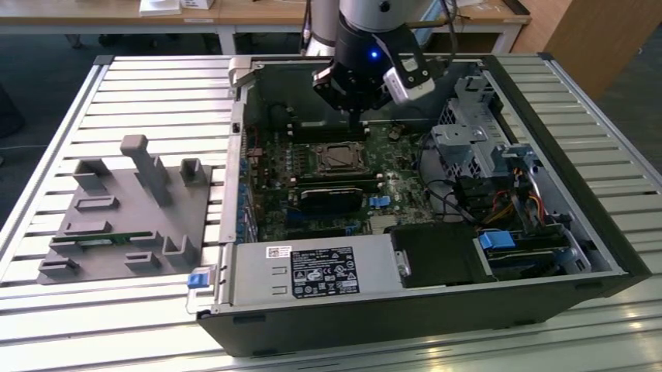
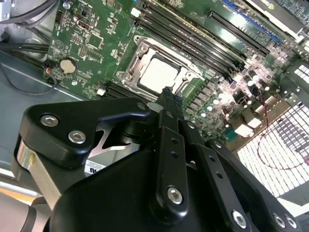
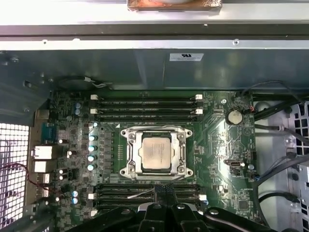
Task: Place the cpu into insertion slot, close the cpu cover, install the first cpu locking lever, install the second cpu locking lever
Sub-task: 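Install the second cpu locking lever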
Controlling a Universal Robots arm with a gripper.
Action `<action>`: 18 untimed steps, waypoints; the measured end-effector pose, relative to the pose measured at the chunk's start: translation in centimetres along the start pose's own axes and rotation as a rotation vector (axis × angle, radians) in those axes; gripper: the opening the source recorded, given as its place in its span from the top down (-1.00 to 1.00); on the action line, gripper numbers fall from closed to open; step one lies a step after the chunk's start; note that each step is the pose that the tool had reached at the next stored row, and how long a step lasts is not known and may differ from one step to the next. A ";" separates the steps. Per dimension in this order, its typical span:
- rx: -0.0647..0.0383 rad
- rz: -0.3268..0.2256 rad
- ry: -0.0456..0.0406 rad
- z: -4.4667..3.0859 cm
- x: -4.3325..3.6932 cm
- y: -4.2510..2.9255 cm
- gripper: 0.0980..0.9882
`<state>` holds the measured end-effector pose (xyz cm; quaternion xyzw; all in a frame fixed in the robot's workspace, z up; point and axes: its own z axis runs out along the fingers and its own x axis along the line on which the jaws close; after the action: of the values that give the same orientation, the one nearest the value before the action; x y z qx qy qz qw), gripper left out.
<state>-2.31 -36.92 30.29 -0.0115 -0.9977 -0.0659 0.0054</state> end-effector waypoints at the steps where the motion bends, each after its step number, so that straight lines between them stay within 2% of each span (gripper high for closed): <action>1: 0.000 0.000 0.0000 0.11 0.00 -0.02 0.98; 9: 0.000 0.000 0.0000 0.52 -0.01 -0.22 0.98; 18: 0.000 0.000 0.0000 0.60 -0.01 -0.70 0.98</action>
<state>-2.32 -37.53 29.60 -0.0116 -0.9977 -0.0658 0.0054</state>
